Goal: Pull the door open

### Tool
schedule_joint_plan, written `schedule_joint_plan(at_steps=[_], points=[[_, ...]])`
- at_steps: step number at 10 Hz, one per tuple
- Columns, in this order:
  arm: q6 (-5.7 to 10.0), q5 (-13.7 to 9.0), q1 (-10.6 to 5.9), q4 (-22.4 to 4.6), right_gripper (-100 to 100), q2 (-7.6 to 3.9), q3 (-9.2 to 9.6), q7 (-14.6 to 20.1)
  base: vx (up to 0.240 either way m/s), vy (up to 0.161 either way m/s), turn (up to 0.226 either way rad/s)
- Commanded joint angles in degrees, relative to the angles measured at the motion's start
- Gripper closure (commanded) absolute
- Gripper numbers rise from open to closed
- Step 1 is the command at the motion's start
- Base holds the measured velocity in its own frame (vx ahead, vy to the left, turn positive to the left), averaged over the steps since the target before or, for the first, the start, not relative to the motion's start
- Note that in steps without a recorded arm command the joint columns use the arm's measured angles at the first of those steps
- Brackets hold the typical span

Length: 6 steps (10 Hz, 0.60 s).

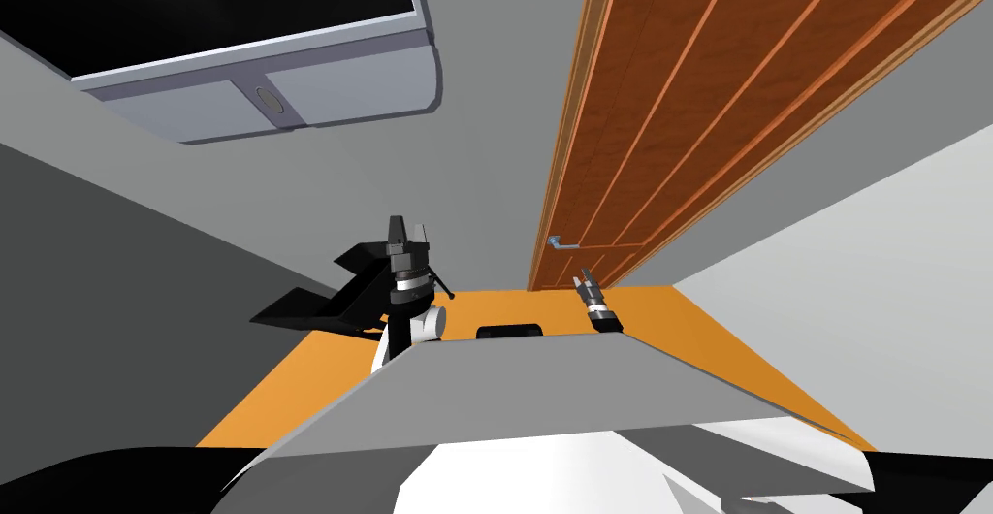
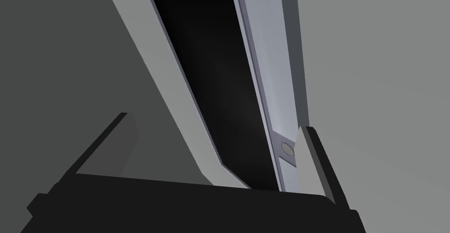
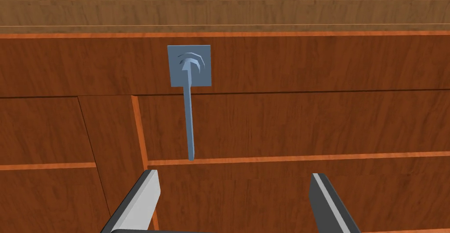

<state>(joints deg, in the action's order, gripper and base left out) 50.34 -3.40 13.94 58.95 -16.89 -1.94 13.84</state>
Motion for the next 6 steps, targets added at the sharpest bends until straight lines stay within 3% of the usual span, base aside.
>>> schedule_joint_plan(at_steps=[1, 2, 3, 6], points=[[0.55, -0.3, -0.12, -2.2, -100, -0.51, 0.04, 0.7, 0.086, -0.030, 0.103], [1.01, -0.5, -0.66, -4.8, -100, -1.01, 0.06, 1.3, 0.114, -0.027, 0.148], [1.01, -0.5, -0.66, -4.8, -100, -1.01, 0.06, 1.3, 0.091, -0.024, 0.050], [1.90, -1.1, -1.73, -9.8, -100, -1.99, 0.10, 2.5, 0.099, -0.046, 0.089]])
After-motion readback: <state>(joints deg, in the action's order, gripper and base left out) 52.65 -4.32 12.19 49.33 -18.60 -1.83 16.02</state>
